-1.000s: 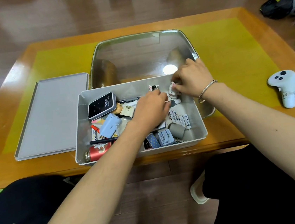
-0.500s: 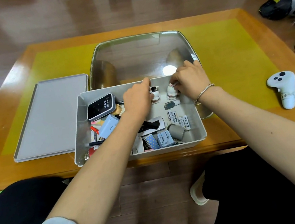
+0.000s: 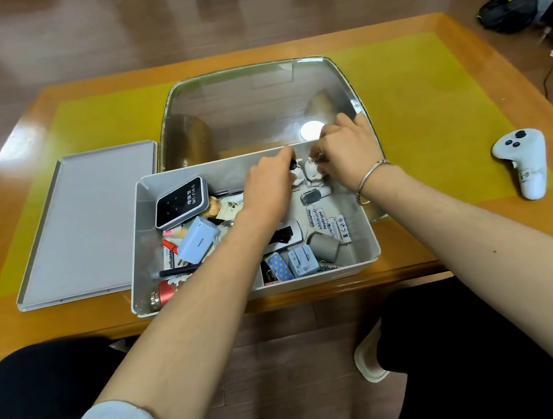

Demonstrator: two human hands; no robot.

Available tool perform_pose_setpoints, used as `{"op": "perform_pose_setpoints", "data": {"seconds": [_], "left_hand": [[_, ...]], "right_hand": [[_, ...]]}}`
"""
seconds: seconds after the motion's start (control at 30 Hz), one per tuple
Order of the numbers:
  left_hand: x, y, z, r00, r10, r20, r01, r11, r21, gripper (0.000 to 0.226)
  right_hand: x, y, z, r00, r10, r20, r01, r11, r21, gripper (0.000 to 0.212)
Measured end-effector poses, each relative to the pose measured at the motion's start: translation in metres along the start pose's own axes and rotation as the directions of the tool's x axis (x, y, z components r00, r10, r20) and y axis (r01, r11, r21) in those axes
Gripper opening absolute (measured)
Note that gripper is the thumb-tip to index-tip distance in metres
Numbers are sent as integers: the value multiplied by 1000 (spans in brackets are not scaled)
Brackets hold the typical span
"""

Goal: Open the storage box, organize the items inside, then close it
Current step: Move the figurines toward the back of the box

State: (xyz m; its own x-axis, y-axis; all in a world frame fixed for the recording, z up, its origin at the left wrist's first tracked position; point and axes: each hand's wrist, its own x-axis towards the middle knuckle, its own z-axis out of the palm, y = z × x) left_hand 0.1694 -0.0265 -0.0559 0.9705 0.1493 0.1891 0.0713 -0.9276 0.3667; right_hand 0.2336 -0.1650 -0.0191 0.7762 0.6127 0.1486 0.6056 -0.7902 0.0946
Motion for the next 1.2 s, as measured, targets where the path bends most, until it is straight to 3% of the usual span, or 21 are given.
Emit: {"op": "perform_pose_setpoints", "data": {"seconds": [0.3, 1.2], "left_hand": [[-2, 1, 0, 1000, -1, 22, 3, 997, -71, 21], [-1, -4, 6, 1000, -13, -7, 13, 998, -54, 20]], "right_hand": [[-3, 1, 2, 1000, 11, -26, -11, 1000, 16, 22], [-2, -9, 0, 999, 27, 16, -27, 998, -56, 17]]}}
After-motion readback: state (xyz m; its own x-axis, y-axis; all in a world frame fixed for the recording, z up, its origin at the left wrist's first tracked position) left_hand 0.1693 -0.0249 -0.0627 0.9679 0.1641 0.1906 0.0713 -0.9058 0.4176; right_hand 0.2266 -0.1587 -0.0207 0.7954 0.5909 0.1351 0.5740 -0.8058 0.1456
